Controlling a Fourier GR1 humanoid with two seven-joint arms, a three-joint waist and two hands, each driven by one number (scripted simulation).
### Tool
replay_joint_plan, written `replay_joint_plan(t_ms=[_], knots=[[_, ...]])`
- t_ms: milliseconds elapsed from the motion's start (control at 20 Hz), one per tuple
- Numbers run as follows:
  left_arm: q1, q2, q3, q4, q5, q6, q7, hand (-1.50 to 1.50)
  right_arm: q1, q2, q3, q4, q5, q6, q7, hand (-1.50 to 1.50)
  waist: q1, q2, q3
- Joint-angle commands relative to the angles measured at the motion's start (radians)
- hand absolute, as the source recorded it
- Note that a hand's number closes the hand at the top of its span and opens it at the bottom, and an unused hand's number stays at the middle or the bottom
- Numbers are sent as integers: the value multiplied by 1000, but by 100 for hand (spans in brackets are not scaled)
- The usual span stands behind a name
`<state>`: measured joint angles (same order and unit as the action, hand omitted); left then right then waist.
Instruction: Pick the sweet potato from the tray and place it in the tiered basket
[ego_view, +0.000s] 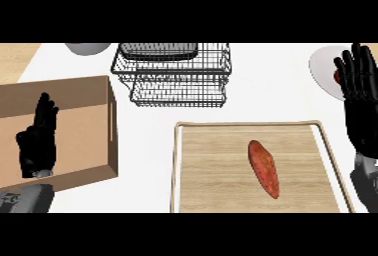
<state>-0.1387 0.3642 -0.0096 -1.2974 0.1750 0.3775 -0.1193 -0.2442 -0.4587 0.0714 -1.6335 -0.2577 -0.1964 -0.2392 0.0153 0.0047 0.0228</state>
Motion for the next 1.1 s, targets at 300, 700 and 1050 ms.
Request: replay_joint_plan(t_ms=[300,700,1050], knots=[[140,-71,-115,-9,-20,-63,82,0,122,-213,-139,116,177,-139,257,150,-99,16,-39],[186,-156,-189,-62,-83,-59,127,0,278,36,-223,-185,-43,-251,307,-150,-40,-10,-24],[230,-136,-143,-92,-82,-86,128,0,410,-212,-54,-344,53,-82,628,-150,-44,-10,-30]])
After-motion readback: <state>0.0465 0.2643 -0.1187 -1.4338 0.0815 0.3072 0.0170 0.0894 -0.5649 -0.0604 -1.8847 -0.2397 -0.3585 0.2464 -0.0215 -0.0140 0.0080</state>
